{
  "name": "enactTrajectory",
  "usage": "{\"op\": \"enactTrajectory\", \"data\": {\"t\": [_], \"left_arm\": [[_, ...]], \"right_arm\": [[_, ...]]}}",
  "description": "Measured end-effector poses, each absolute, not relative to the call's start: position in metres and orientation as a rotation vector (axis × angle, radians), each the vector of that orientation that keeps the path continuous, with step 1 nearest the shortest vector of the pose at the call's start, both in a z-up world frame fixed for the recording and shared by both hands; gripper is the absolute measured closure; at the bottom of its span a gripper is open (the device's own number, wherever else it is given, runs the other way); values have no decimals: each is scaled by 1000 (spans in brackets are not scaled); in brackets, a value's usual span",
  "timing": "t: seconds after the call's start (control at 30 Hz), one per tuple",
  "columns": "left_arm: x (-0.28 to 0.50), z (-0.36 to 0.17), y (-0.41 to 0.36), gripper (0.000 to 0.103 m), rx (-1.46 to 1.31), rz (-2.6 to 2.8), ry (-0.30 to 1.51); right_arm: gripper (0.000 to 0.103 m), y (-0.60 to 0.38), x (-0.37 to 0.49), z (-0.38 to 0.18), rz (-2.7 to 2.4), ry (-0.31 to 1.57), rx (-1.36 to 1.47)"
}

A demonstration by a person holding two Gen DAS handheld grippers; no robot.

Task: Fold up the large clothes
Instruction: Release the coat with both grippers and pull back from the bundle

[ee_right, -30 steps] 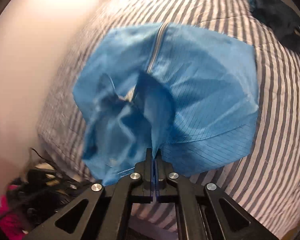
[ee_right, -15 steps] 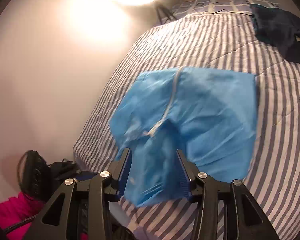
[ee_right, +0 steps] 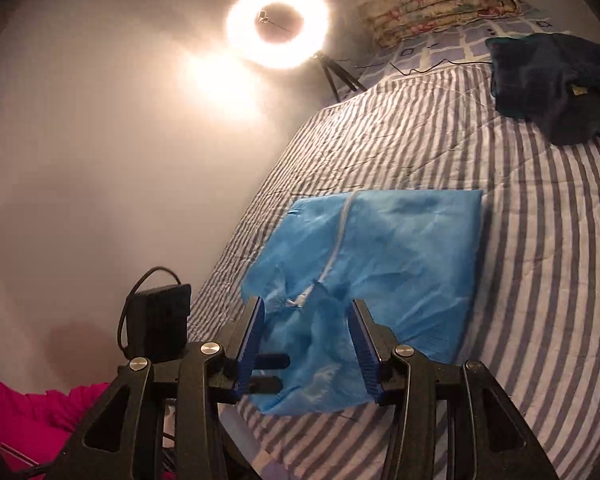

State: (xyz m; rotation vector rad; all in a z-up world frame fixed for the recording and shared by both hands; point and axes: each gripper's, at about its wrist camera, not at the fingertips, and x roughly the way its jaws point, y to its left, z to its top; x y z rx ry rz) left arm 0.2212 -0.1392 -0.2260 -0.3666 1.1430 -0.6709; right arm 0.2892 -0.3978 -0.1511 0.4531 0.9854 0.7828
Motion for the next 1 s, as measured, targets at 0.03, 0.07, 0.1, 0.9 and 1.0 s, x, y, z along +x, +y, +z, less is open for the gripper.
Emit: {"op": "enactTrajectory", "data": {"t": [0.03,0.07,0.1,0.9,1.0], "left_arm": [[223,-230,-143,63,-376,-652,1165],[225,-233,-144,63,-376,-635,1176],[227,-237,-146,63,-372,-620,1184],[219,-243,-147,102,-311,-633,1161],[218,-246,-150,102,-299,-653,1167]], "right_arm": [[56,-400,291,-154,779,989,453],[56,-400,293,-158,774,990,449],[56,-399,295,-161,777,992,447],[89,-311,320,-226,860,1138,266],[89,-311,332,-243,688,1189,205]]}}
